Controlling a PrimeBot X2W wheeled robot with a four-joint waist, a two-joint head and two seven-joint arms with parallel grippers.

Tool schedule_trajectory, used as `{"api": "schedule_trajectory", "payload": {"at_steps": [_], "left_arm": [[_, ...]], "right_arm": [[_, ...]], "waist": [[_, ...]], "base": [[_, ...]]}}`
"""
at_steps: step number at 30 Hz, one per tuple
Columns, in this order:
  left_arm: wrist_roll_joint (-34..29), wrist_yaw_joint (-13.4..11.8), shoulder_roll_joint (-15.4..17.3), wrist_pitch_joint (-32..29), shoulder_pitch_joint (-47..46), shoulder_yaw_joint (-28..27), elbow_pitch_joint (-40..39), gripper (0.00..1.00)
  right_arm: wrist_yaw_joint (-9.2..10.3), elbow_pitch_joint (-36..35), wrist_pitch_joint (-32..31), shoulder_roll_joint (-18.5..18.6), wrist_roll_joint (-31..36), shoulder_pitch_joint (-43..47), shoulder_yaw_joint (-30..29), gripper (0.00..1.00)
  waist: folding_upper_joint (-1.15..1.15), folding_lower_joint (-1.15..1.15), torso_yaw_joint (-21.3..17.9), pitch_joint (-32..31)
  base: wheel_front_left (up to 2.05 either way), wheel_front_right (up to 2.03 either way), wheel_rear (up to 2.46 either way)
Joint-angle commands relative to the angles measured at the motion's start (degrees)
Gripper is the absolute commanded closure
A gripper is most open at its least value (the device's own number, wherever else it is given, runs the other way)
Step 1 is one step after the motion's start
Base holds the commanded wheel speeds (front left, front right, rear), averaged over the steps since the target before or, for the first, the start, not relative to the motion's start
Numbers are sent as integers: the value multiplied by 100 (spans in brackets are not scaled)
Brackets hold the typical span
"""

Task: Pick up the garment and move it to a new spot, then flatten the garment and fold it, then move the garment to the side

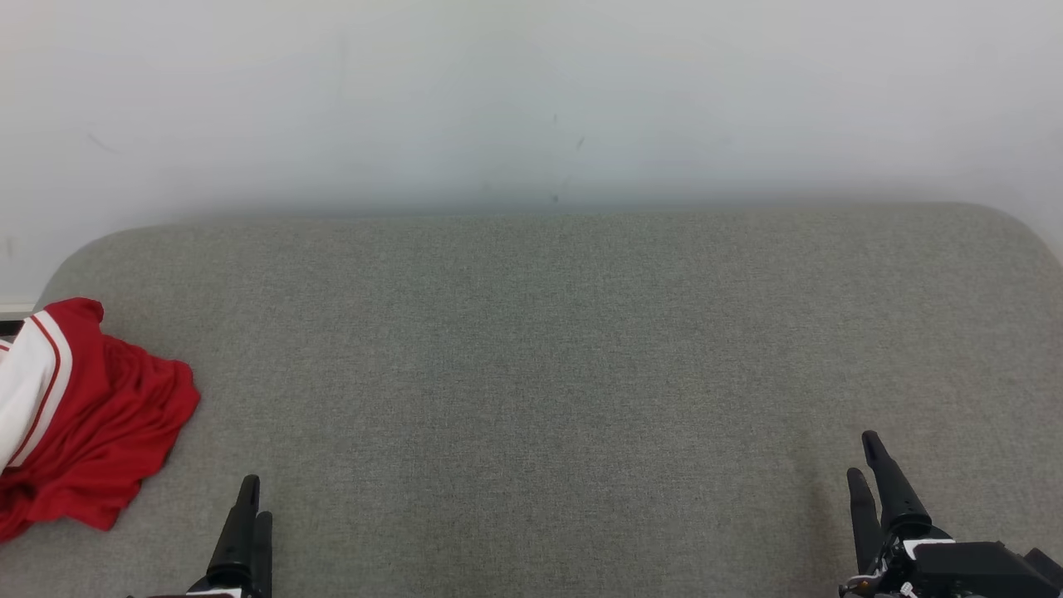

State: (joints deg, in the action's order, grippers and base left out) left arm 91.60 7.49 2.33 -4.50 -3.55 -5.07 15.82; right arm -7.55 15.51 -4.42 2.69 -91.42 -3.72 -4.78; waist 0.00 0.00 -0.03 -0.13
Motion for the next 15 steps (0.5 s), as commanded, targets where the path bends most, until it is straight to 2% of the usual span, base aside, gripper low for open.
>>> {"api": "schedule_trajectory", "payload": {"at_steps": [1,7,15], "left_arm": [[-159,-13,46,92,-43,48,-113,0],[-575,-60,60,228,-19,82,-123,0],[-1509,-135,59,428,35,140,-188,0]], "right_arm": [[1,-132,86,52,152,-71,63,0],[1,-150,229,99,521,-56,144,0],[2,-147,427,97,1400,-41,189,0]], "waist": [[0,0,1,-7],[0,0,5,-23],[0,0,11,-45]], "base": [[0,0,0],[0,0,0],[0,0,0]]}}
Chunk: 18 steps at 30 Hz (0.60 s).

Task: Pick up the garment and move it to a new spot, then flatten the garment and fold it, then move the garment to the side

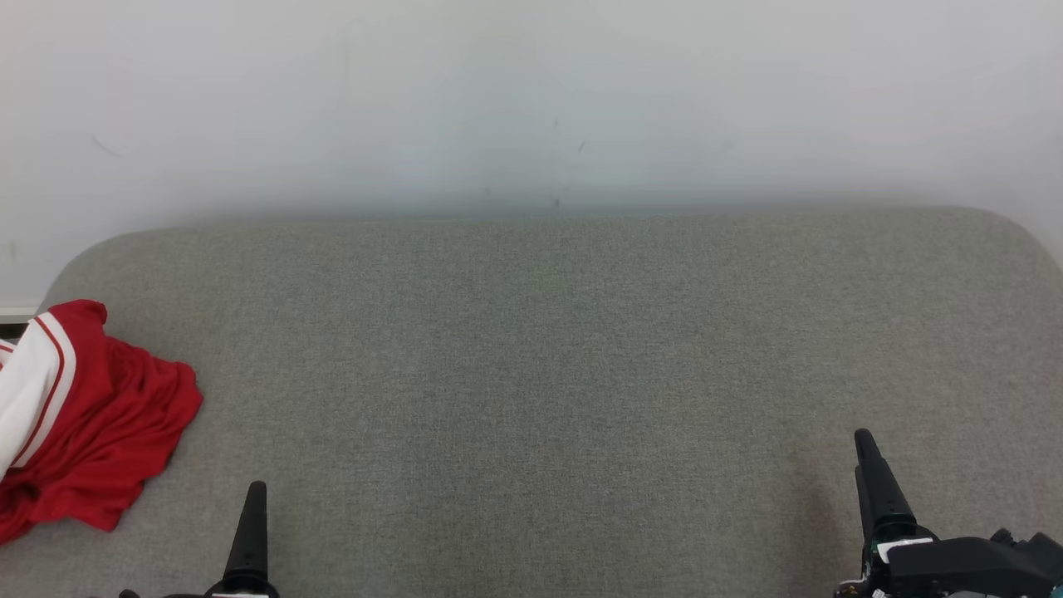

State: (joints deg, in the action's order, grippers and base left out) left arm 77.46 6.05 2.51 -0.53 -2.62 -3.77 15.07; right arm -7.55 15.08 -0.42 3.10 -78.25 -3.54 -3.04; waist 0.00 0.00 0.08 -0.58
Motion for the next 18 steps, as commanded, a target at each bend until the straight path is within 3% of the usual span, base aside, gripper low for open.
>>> {"api": "schedule_trajectory", "payload": {"at_steps": [1,18], "left_arm": [[-219,2,41,56,-51,21,-125,0],[-2246,34,98,422,49,212,-295,0]], "right_arm": [[2,-112,49,53,195,-56,19,0],[4,-322,216,193,2420,77,193,0]], "waist": [[0,0,1,-2],[0,0,8,-39]], "base": [[0,0,0],[0,0,0]]}}
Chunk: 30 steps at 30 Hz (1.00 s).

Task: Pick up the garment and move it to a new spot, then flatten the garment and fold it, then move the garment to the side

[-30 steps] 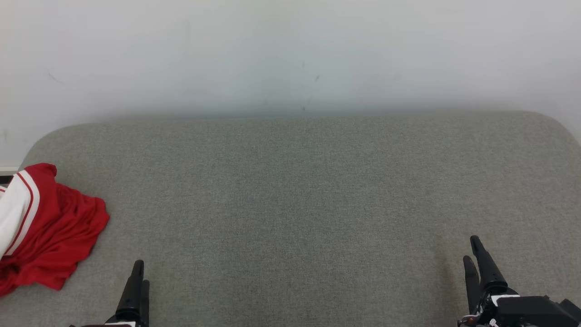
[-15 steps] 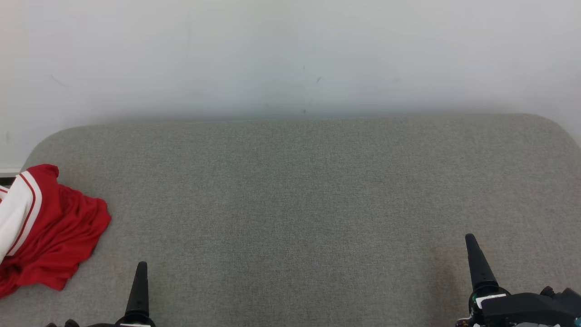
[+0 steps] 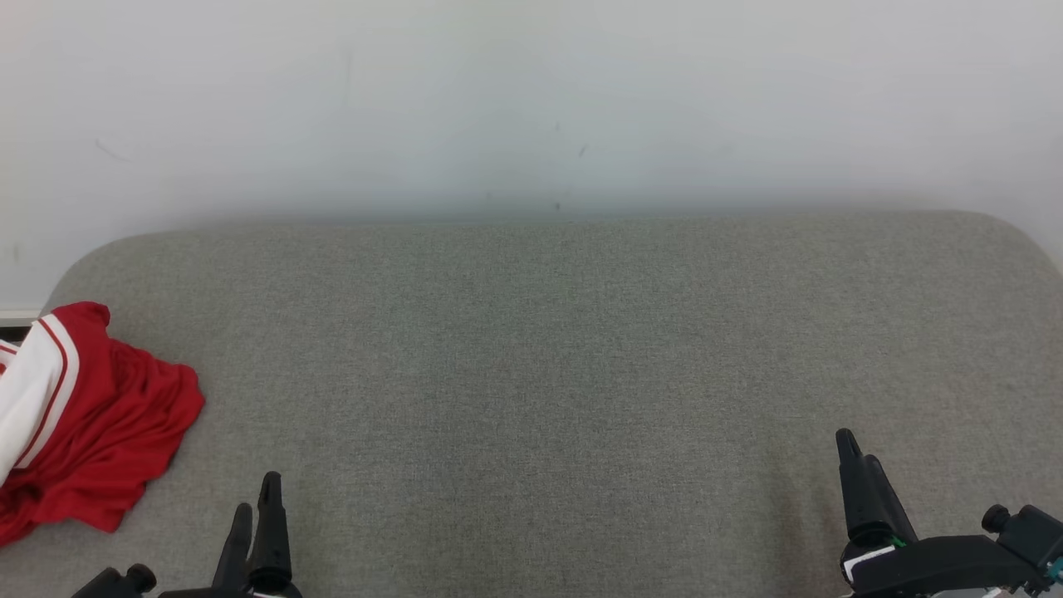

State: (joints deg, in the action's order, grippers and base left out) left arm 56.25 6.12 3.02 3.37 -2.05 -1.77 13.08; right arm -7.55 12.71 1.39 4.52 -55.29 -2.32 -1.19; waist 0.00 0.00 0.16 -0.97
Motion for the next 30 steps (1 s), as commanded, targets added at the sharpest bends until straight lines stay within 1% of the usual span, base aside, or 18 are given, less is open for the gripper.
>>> {"api": "schedule_trajectory", "payload": {"at_steps": [1,14,15,30], "left_arm": [[-241,20,49,51,0,17,-110,0],[-1497,14,78,291,97,63,-186,0],[-1497,14,78,291,97,63,-186,0],[-2541,63,105,536,159,165,-133,0]], "right_arm": [[4,-96,46,45,213,-34,16,0],[5,-195,114,54,1403,75,69,0],[5,-195,114,54,1403,75,69,0],[7,-258,160,-1,2466,189,93,0]], "waist": [[0,0,0,-1],[0,0,10,-31],[0,0,10,-31],[0,0,24,-67]], "base": [[0,0,0],[0,0,0],[0,0,0],[0,0,0]]}}
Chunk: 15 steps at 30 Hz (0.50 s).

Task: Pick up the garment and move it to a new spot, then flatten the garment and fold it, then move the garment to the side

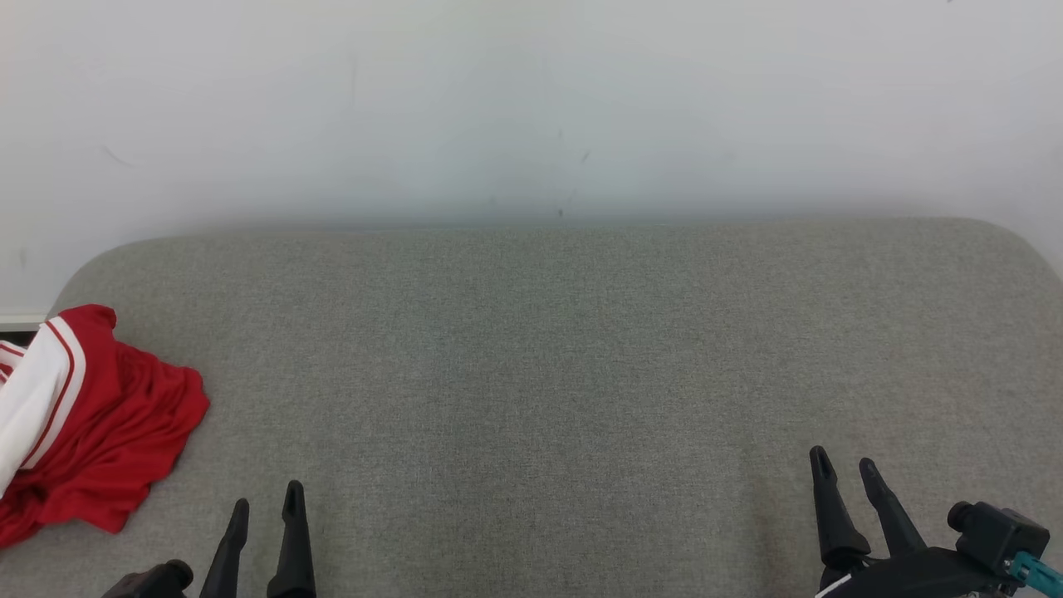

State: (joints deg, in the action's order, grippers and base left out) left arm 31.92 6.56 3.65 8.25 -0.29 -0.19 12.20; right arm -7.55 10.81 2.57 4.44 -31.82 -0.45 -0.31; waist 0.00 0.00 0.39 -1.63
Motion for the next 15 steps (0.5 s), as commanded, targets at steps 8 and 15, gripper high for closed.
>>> {"api": "schedule_trajectory", "payload": {"at_steps": [8,15], "left_arm": [[-660,25,49,178,36,-3,-56,0],[-1019,32,38,271,87,21,-38,0]], "right_arm": [[7,-111,108,-17,765,71,5,0],[8,-165,134,-17,1272,120,21,0]], "waist": [[0,0,-2,-28],[0,0,5,-61]], "base": [[0,0,0],[0,0,0]]}}
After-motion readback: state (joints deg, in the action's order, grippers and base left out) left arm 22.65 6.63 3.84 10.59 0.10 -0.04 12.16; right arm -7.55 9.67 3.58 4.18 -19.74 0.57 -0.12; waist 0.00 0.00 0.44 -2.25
